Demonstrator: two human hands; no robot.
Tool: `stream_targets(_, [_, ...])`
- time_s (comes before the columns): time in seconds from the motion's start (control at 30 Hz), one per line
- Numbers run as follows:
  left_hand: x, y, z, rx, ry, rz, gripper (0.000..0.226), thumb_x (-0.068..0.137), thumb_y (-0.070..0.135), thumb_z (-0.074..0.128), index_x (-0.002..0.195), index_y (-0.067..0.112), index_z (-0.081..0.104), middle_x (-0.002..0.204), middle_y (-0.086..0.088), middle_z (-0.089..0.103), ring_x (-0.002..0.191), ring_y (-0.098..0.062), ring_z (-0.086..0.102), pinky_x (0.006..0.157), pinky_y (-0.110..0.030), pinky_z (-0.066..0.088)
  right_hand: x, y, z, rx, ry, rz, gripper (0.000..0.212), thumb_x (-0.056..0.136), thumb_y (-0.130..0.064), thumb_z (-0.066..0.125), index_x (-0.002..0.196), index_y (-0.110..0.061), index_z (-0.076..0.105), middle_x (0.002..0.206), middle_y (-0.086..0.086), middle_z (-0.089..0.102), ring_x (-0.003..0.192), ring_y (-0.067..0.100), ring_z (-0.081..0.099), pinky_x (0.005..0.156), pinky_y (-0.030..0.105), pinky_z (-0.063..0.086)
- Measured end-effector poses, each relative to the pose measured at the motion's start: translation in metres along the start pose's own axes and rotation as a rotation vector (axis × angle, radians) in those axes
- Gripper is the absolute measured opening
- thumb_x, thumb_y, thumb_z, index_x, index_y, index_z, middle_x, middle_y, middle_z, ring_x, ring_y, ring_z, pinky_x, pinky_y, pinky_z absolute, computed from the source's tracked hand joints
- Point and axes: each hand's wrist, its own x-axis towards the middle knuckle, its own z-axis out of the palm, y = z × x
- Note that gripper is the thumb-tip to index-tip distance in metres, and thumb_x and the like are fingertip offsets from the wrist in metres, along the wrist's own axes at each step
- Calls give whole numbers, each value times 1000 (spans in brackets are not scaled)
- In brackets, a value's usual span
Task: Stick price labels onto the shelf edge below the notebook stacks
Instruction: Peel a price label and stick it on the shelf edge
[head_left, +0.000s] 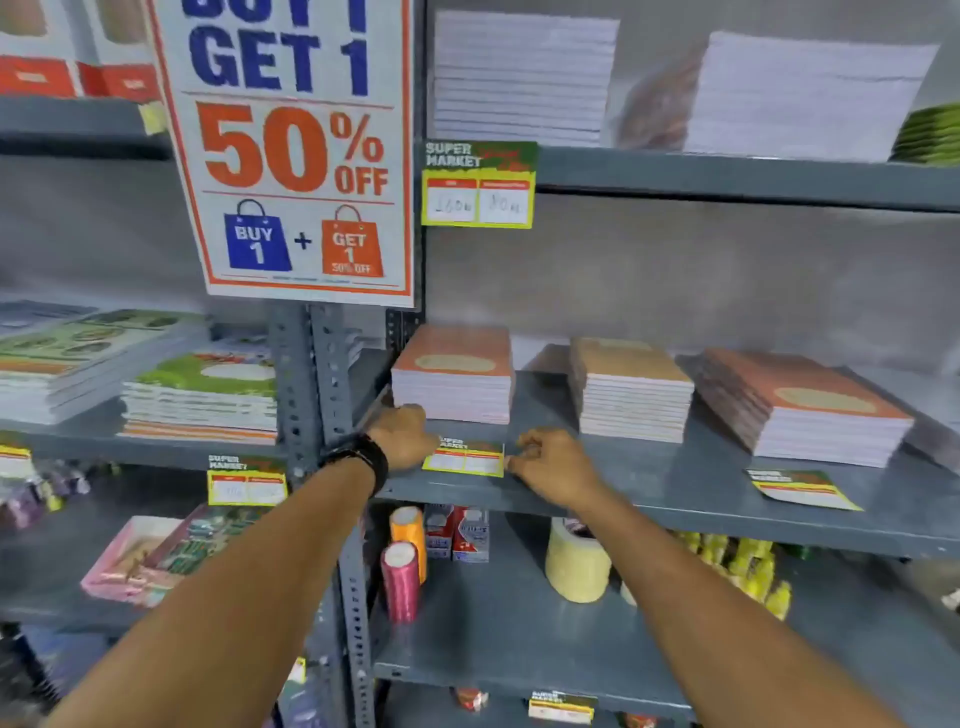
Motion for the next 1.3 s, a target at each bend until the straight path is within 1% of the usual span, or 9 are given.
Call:
stream_targets(0.23, [19,10,11,-188,-16,-13,59,81,39,65,129,9,48,132,-12,53,115,-29,53,96,-35,47,21,-14,17,35,27,93,34,76,-19,76,107,-9,65,98,8,72,87,19,65,70,21,41])
stream_targets(0.4, [20,4,11,-757,-22,-144,45,82,3,68,122,12,53,124,-13,55,101,-23,57,71,-30,52,22,-8,20,279,98,196,31,71,-12,78,99,-12,65,99,9,72,83,20,67,73,30,52])
stream_targets(0.53, [15,2,12,-982,-41,-134,30,87,-4,60,115,8,59,116,-15,59,99,-23,61,77,-33,55,25,-7,19,303,68,220,34,73,-19,79,100,-18,59,91,3,70,77,16,63,68,30,51])
stream_targets(0.67, [12,3,12,-948,121,-73,23,88,-5,58,106,8,61,100,-9,56,92,-19,53,82,-31,48,31,-16,21,269,16,191,25,78,-14,73,97,-20,59,89,-1,68,73,12,62,60,26,47])
stream_targets(0.8, [1,2,3,-958,150,30,21,86,-1,64,101,13,61,87,-1,60,87,-18,58,72,-26,48,27,-22,17,350,40,160,19,80,-4,69,78,-23,66,75,-3,70,56,5,58,43,15,42])
stream_targets(0.97, [-34,-15,16,-873,189,122,22,78,6,76,92,19,66,85,-2,65,77,-13,62,75,-25,52,-7,-10,18,367,-13,40,12,84,-10,71,84,-22,70,78,-4,74,71,8,69,63,24,52])
stream_targets(1.07, [-56,-26,38,-791,211,125,21,76,12,78,83,30,68,79,4,70,73,-8,66,67,-25,55,-29,0,24,373,-19,-42,6,84,-17,73,81,-21,71,76,-3,74,69,8,69,64,26,56])
stream_targets(1.2, [-71,-28,61,-796,210,162,22,80,6,74,82,28,70,81,2,73,71,-9,68,68,-26,56,-43,5,39,272,9,-123,6,83,-18,73,81,-24,72,66,-16,68,57,-2,58,55,15,45])
stream_targets(1.3, [-74,-26,68,-769,239,176,22,82,4,70,82,26,69,81,3,73,69,-3,66,65,-17,54,-47,6,49,197,28,-123,11,87,-18,68,92,-25,74,84,-13,72,74,2,64,65,17,47])
